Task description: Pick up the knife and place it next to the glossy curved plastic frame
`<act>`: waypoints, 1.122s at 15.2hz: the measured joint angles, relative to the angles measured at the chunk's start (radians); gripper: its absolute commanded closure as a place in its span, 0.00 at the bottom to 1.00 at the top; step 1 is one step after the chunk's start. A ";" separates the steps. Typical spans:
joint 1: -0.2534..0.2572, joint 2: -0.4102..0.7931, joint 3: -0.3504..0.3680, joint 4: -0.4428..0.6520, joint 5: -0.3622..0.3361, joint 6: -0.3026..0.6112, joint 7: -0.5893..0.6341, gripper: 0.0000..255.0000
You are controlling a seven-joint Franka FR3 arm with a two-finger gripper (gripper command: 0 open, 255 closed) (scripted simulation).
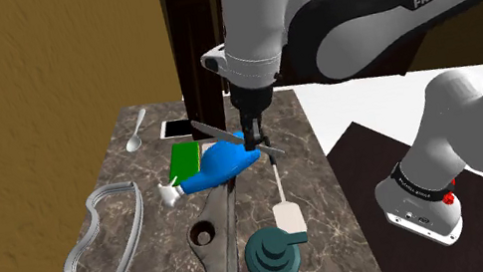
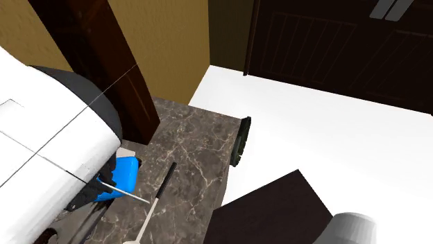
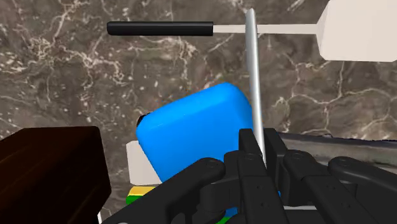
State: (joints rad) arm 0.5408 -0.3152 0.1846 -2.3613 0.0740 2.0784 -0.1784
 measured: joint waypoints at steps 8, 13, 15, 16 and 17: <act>0.062 0.185 0.127 0.191 -0.026 -0.003 0.207 1.00; 0.107 0.319 0.190 0.348 -0.076 -0.032 0.341 1.00; 0.130 0.376 0.211 0.405 -0.102 -0.037 0.395 1.00; 0.141 0.407 0.219 0.445 -0.116 -0.049 0.418 1.00; 0.154 0.436 0.226 0.485 -0.130 -0.062 0.443 1.00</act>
State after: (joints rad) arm 0.6946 0.1212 0.4107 -1.8762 -0.0562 2.0165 0.2643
